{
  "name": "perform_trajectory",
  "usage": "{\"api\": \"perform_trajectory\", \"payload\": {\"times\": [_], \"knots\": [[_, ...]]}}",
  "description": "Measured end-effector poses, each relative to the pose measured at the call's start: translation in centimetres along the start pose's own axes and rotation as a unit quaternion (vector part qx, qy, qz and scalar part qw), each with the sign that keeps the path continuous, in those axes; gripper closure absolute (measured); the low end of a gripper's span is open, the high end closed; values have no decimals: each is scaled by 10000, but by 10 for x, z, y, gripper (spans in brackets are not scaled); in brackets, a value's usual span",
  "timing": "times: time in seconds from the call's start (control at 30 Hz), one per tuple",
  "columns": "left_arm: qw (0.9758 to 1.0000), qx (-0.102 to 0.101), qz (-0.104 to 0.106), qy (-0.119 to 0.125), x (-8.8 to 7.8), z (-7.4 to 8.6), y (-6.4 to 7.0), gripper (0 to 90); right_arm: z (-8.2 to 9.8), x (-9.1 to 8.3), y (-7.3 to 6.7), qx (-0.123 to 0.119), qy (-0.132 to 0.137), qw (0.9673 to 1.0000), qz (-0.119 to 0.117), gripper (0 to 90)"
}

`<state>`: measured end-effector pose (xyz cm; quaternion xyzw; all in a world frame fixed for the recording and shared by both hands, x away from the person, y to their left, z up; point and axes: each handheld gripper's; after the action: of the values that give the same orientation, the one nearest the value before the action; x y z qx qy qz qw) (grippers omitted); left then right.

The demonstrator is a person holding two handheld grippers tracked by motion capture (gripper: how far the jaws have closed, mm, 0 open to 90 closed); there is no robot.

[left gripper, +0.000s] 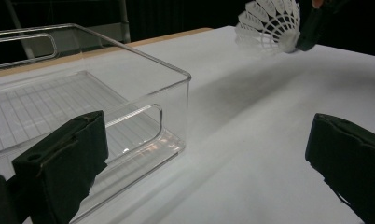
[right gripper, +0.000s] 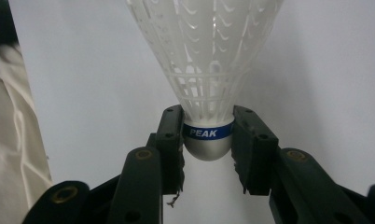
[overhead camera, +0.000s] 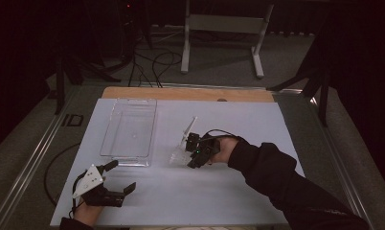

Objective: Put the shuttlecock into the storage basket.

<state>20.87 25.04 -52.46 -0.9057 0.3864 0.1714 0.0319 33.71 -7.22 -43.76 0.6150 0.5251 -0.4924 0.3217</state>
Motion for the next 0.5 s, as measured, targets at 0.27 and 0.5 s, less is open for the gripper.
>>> {"api": "perform_trajectory", "payload": {"times": [0.27, 0.5], "knots": [[10000, 3, 10, 2, 0, 0, 0, 0, -17, -9, 6, 64, 15, 10000, -55, 659], [10000, -6, 21, 11, 0, 0, 0, 0, -30, -16, 13, 64, 46, 10000, 34, 659]]}}
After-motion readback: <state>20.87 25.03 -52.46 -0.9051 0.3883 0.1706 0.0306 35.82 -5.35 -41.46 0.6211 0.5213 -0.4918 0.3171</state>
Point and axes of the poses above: each handheld gripper's, and its own axes: x roughly forward along the jaws, z roughly out of its underside, y roughly to its right
